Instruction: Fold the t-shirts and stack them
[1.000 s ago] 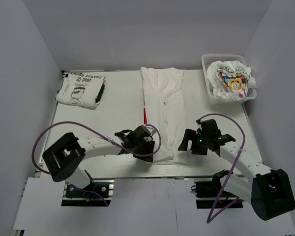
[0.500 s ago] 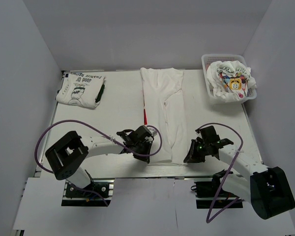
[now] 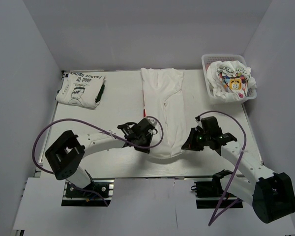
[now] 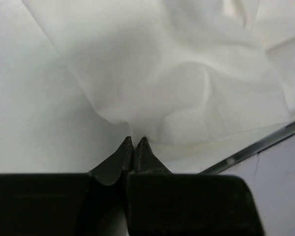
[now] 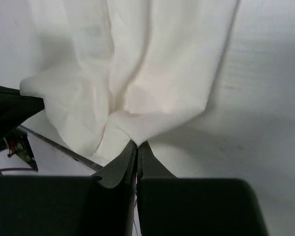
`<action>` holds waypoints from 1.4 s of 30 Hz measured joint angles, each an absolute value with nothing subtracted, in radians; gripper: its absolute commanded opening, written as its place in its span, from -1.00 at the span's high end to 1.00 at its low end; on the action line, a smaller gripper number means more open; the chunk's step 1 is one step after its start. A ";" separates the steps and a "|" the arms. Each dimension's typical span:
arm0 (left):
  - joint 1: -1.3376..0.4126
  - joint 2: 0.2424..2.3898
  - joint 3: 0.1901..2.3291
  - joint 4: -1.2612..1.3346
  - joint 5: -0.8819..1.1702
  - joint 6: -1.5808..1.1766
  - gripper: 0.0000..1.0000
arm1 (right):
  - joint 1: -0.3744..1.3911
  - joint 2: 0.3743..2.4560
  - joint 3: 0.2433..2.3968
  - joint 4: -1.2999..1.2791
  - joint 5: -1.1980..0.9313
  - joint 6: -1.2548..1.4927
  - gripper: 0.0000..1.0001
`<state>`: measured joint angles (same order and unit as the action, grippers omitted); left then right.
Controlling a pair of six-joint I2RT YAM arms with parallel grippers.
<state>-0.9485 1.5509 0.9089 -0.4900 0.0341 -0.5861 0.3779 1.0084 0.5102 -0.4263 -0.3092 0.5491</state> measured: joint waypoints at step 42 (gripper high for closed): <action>-0.597 2.210 1.800 -0.461 -0.308 -0.331 -0.08 | 0.275 1.943 1.374 -0.123 -0.037 0.532 0.64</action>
<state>-0.5972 2.2101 1.7996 -0.4606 -0.3084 -0.3313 0.2749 1.9427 1.3739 -0.1234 -0.0372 0.5316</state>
